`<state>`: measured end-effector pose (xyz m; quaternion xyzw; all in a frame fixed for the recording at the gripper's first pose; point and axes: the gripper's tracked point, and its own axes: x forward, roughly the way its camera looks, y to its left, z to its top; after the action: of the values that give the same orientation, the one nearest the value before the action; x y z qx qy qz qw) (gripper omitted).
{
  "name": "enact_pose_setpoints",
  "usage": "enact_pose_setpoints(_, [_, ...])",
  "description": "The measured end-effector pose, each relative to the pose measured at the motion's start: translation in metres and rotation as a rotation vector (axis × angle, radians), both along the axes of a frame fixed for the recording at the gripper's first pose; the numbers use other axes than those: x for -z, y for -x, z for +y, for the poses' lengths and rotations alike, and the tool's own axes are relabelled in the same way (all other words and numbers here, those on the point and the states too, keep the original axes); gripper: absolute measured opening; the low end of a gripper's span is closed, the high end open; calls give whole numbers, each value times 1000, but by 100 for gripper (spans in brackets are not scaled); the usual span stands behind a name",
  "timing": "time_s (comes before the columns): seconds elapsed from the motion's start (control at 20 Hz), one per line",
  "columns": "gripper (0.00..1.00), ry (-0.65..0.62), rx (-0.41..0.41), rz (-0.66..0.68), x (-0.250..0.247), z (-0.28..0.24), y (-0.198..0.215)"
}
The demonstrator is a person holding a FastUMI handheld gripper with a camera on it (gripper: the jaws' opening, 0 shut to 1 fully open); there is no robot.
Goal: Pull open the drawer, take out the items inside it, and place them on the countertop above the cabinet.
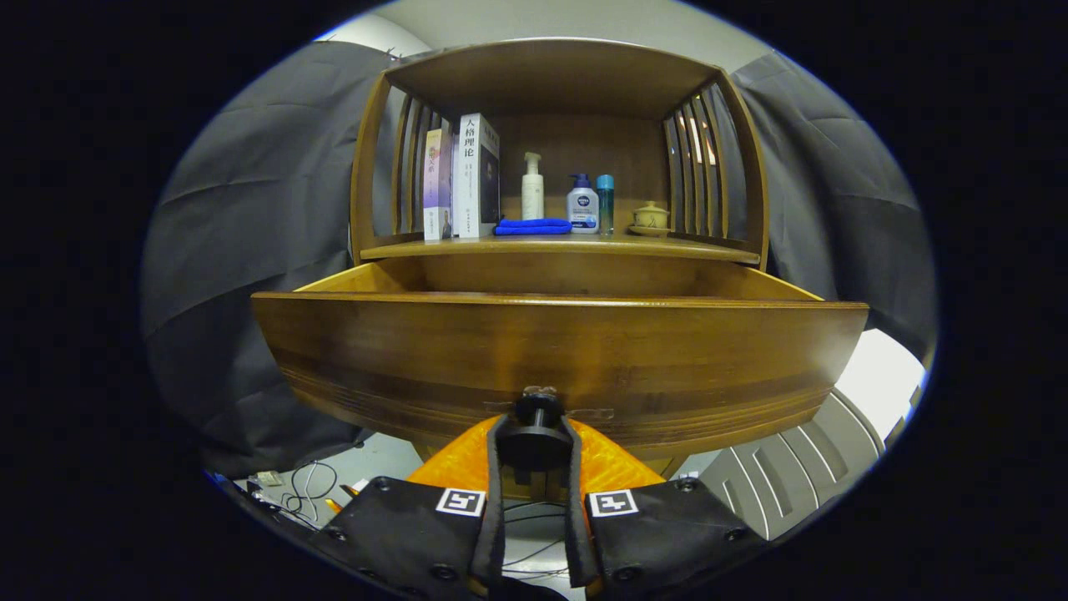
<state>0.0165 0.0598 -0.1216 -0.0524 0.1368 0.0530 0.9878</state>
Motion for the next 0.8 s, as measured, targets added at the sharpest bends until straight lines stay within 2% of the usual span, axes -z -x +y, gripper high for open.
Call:
enact_pose_setpoints(0.15, [49, 16, -24, -100, -27, -4, 4])
enact_pose_setpoints(0.3, [74, 25, -41, -188, -54, -2, 11])
enact_pose_setpoints(0.45, [99, -39, -39, -210, -74, -4, 12])
enact_pose_setpoints(0.6, [99, -69, -29, -238, -97, -9, 10])
enact_pose_setpoints(0.8, [98, -95, -38, -193, -110, -11, -7])
